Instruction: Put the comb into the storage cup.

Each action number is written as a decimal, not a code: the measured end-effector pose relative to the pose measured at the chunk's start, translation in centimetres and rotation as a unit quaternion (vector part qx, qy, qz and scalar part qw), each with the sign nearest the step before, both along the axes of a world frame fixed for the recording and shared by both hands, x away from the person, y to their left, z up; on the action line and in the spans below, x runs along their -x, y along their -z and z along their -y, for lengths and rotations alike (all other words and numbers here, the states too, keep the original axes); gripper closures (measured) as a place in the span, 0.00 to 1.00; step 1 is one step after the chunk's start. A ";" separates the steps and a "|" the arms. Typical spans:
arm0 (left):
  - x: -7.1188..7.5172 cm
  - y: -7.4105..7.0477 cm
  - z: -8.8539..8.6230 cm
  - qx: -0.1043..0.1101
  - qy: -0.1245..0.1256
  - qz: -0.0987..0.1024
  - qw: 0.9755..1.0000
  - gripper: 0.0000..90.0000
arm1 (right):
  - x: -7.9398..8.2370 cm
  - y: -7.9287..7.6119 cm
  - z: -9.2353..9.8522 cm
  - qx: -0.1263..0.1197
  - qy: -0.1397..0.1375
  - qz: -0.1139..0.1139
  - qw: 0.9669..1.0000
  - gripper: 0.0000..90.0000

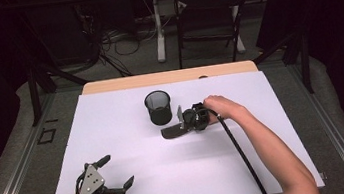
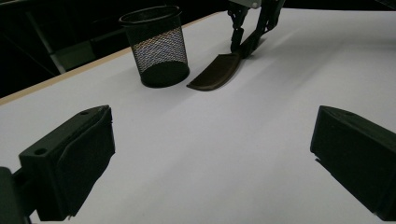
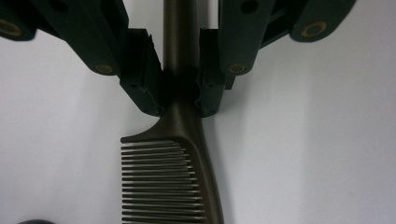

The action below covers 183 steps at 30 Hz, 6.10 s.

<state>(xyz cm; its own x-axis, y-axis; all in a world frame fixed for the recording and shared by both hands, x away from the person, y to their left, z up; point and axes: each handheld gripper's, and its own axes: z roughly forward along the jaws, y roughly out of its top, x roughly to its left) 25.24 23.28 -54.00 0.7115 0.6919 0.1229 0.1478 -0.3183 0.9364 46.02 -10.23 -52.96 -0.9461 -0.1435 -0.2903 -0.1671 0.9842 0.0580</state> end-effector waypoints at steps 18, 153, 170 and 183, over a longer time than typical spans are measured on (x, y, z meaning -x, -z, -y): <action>0.0 0.0 0.0 0.000 -0.001 0.001 1.000 0.00 | 0.4 -0.9 0.3 -0.016 0.003 0.009 1.000 0.81; 0.1 -0.1 -0.1 -0.004 -0.008 0.003 1.000 0.00 | 5.2 -5.6 6.0 -0.465 0.203 0.037 0.861 0.81; 0.1 -0.1 -0.2 -0.003 -0.010 0.005 1.000 0.00 | 4.8 -5.9 5.8 -0.490 0.230 0.042 0.840 0.81; 0.1 -0.1 -0.2 -0.003 -0.011 0.006 1.000 0.00 | 4.5 -6.3 5.0 -0.500 0.241 0.053 0.830 0.81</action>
<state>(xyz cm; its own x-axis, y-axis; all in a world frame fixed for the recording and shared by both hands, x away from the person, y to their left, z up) 25.15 23.49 -53.88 0.6939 0.7072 0.1352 0.1446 -0.3208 0.9360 41.48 -15.23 -46.68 -0.7852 0.6075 -0.1201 0.1769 0.4060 0.8966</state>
